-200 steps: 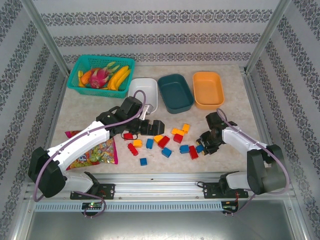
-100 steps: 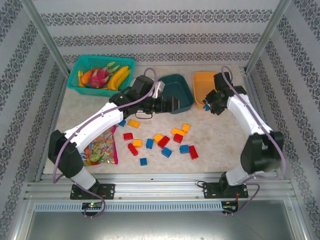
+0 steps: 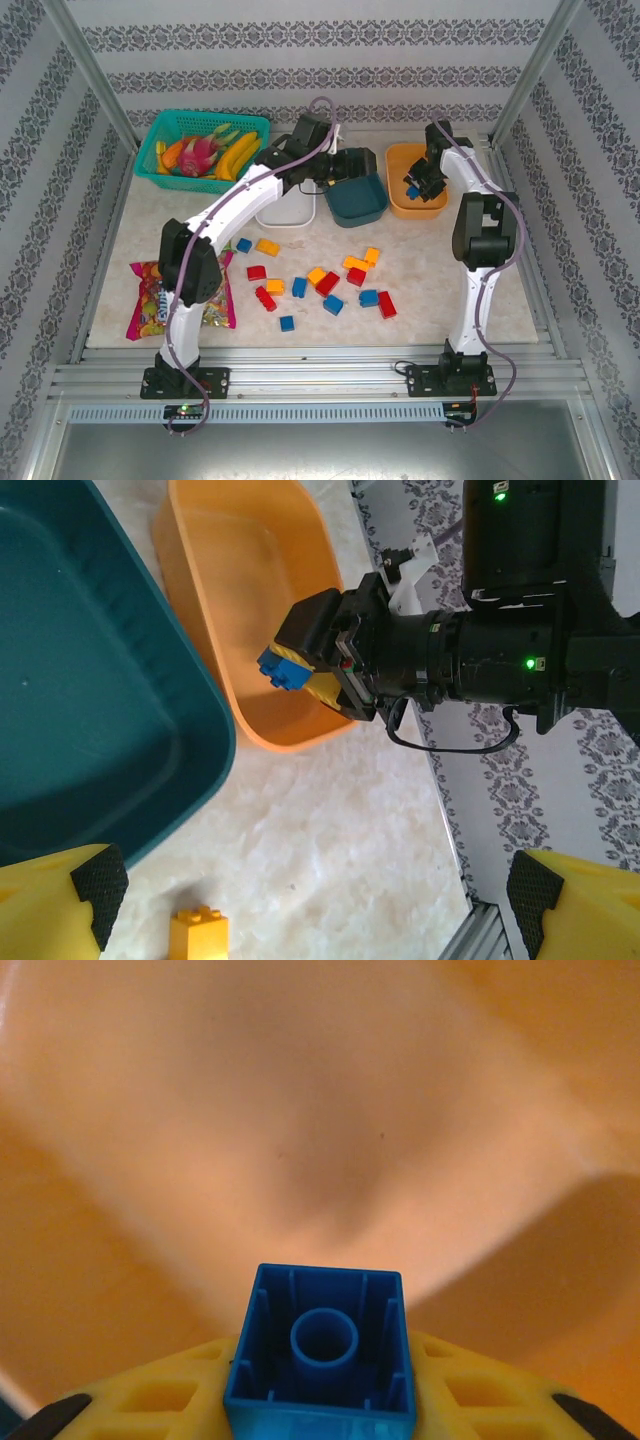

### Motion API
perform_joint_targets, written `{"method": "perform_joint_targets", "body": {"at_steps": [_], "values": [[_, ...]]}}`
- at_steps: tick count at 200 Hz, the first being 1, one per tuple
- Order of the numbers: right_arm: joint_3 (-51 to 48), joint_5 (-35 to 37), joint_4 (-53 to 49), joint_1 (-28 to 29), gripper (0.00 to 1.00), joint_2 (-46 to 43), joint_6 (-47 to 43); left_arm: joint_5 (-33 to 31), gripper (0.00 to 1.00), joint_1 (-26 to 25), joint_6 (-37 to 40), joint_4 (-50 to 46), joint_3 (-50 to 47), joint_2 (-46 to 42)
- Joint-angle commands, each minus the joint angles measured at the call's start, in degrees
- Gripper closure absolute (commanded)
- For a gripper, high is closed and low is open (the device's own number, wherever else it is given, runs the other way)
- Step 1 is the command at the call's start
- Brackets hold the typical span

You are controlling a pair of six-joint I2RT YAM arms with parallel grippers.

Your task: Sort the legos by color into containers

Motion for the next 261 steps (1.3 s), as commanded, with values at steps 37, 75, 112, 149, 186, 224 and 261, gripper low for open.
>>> {"method": "perform_joint_targets", "body": {"at_steps": [37,75,112,149,186,224,261], "values": [[9.85,-2.60,-6.87,-0.50,0.43,4.14,-1.85,-1.42,0.00,1.38,0.52,-6.28,5.20,1.84],[8.76,-1.48,-5.39,0.13,0.37,-4.57,-2.76,-5.76,0.00,1.32,1.31,-9.60,-0.59,-3.99],[1.30,0.99,-0.51,4.45,0.36,-18.80,-7.12,-12.84,0.00,1.49,-0.58,-13.59,-13.21,-14.05],[-16.58,-0.64,11.47,12.88,0.33,-35.32,-12.20,-19.41,0.02,3.22,-8.69,-15.42,-30.28,-25.51],[-37.53,-6.30,23.60,23.16,0.29,-50.42,-17.64,-20.68,0.06,6.76,-15.24,-14.50,-44.18,-32.52],[-59.63,-3.93,36.19,36.04,0.27,-62.18,-21.77,-20.64,0.14,9.35,-22.22,-12.61,-50.05,-30.85],[-67.54,-0.03,40.01,40.48,0.25,-64.91,-19.10,-20.80,0.23,9.48,-28.26,-8.85,-50.59,-25.38]]}}
